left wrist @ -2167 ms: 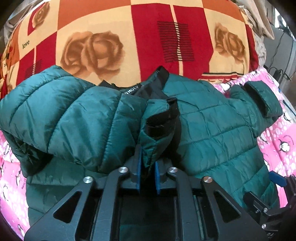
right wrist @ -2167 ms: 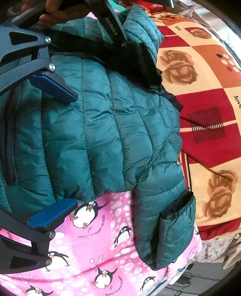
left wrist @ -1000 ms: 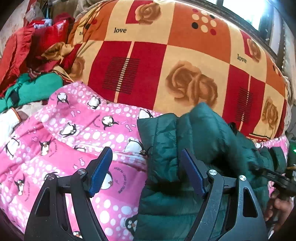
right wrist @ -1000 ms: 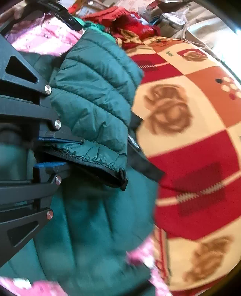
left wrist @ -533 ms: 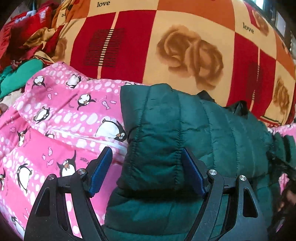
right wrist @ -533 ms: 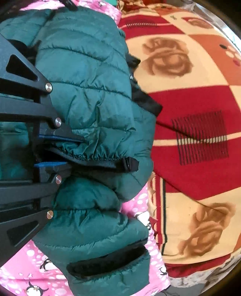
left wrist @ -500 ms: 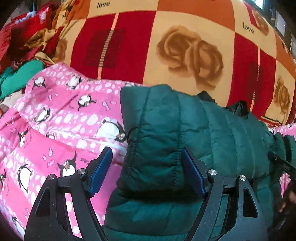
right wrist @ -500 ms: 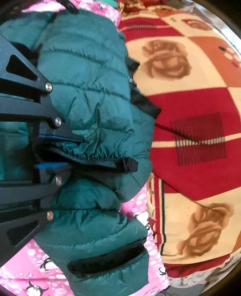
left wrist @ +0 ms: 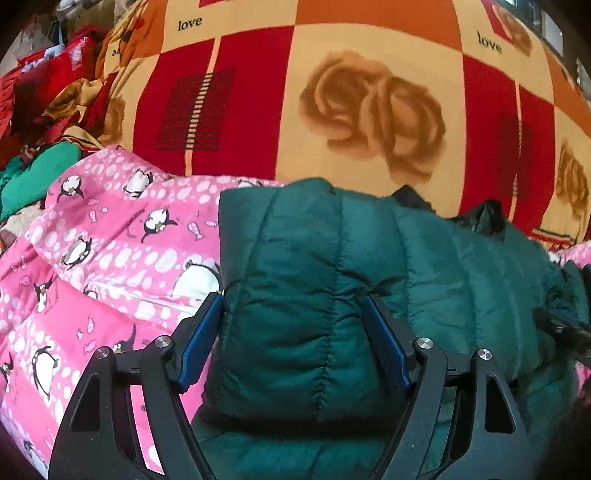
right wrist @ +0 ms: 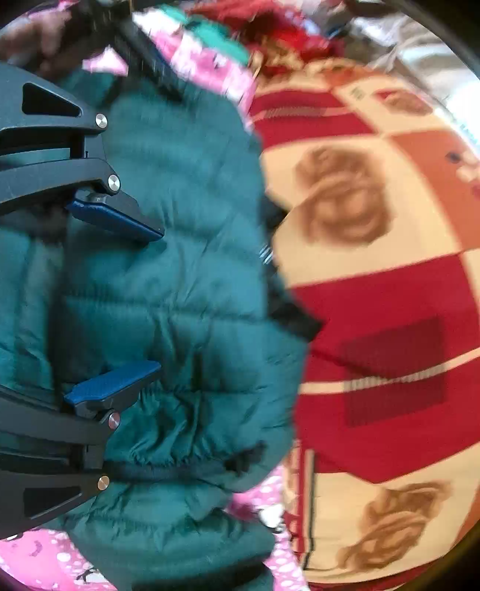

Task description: Fold large clothes

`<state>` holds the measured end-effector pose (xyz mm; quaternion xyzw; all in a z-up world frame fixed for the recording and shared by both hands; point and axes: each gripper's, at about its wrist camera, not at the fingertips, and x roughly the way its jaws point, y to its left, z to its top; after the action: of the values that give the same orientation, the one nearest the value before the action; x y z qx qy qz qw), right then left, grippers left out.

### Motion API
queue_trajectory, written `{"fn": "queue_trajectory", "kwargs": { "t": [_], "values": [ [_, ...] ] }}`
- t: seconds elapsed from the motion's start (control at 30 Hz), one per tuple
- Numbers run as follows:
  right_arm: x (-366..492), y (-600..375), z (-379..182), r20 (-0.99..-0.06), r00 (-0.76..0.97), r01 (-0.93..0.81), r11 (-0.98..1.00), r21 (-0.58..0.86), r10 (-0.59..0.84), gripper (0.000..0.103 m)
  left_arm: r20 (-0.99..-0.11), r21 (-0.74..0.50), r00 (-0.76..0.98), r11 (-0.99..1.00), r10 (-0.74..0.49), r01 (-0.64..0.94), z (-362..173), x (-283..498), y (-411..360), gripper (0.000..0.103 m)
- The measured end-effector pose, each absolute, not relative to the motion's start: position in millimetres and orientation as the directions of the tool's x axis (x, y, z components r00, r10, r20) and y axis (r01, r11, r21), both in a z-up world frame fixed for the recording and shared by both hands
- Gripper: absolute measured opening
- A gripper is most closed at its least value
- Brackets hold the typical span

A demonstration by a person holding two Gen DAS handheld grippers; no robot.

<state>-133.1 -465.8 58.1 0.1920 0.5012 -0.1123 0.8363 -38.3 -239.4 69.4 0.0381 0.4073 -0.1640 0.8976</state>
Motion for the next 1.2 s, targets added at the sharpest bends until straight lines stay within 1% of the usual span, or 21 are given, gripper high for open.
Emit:
{"fn": "queue_trajectory", "kwargs": {
  "t": [0.07, 0.13, 0.23, 0.37, 0.43, 0.47, 0.53, 0.6, 0.77, 0.93, 1.2],
  "values": [
    [-132.1, -466.1, 40.4, -0.885, 0.465, 0.383, 0.904, 0.191, -0.010, 0.065, -0.744, -0.071, 0.612, 0.942, -0.269, 0.327, 65.6, -37.6, -240.0, 0.079],
    [-134.2, -465.7, 39.5, -0.881, 0.474, 0.380, 0.904, 0.195, -0.010, 0.065, -0.743, -0.071, 0.614, 0.943, -0.267, 0.325, 63.0, -37.3, -239.9, 0.080],
    [-141.4, -463.7, 54.9, -0.882, 0.472, 0.370, 0.910, 0.185, -0.012, 0.065, -0.744, -0.068, 0.614, 0.944, -0.263, 0.322, 60.2, -36.6, -239.8, 0.080],
    [-159.3, -460.0, 78.5, -0.856, 0.514, 0.348, 0.926, 0.147, -0.057, 0.066, -0.738, -0.062, 0.623, 0.946, -0.258, 0.318, 59.1, -38.4, -239.9, 0.080],
    [-162.2, -459.7, 75.7, -0.855, 0.513, 0.350, 0.927, 0.134, -0.070, 0.081, -0.734, -0.047, 0.632, 0.948, -0.247, 0.316, 58.7, -40.3, -241.7, 0.080],
    [-161.6, -459.7, 69.1, -0.864, 0.498, 0.354, 0.928, 0.117, -0.081, 0.083, -0.733, -0.041, 0.635, 0.948, -0.243, 0.316, 58.5, -40.7, -242.4, 0.080],
    [-155.8, -460.7, 50.3, -0.889, 0.451, 0.361, 0.927, 0.098, -0.082, 0.083, -0.730, -0.035, 0.639, 0.948, -0.241, 0.317, 59.1, -41.8, -242.6, 0.080],
    [-154.8, -461.4, 45.7, -0.892, 0.447, 0.368, 0.923, 0.110, -0.072, 0.083, -0.732, -0.036, 0.638, 0.949, -0.239, 0.314, 62.3, -43.8, -241.1, 0.080],
    [-167.5, -459.8, 77.1, -0.863, 0.501, 0.364, 0.920, 0.145, -0.063, 0.083, -0.718, -0.022, 0.655, 0.947, -0.238, 0.320, 76.6, -60.3, -238.7, 0.080],
    [-185.7, -453.0, 101.5, -0.839, 0.532, 0.356, 0.929, 0.098, -0.115, 0.083, -0.693, -0.059, 0.661, 0.936, -0.288, 0.347, 91.6, -81.8, -241.5, 0.080],
    [-216.1, -456.3, 115.5, -0.825, 0.531, 0.368, 0.929, 0.020, -0.193, 0.083, -0.675, -0.047, 0.668, 0.922, -0.313, 0.384, 103.8, -104.9, -256.6, 0.080]
  ]
}}
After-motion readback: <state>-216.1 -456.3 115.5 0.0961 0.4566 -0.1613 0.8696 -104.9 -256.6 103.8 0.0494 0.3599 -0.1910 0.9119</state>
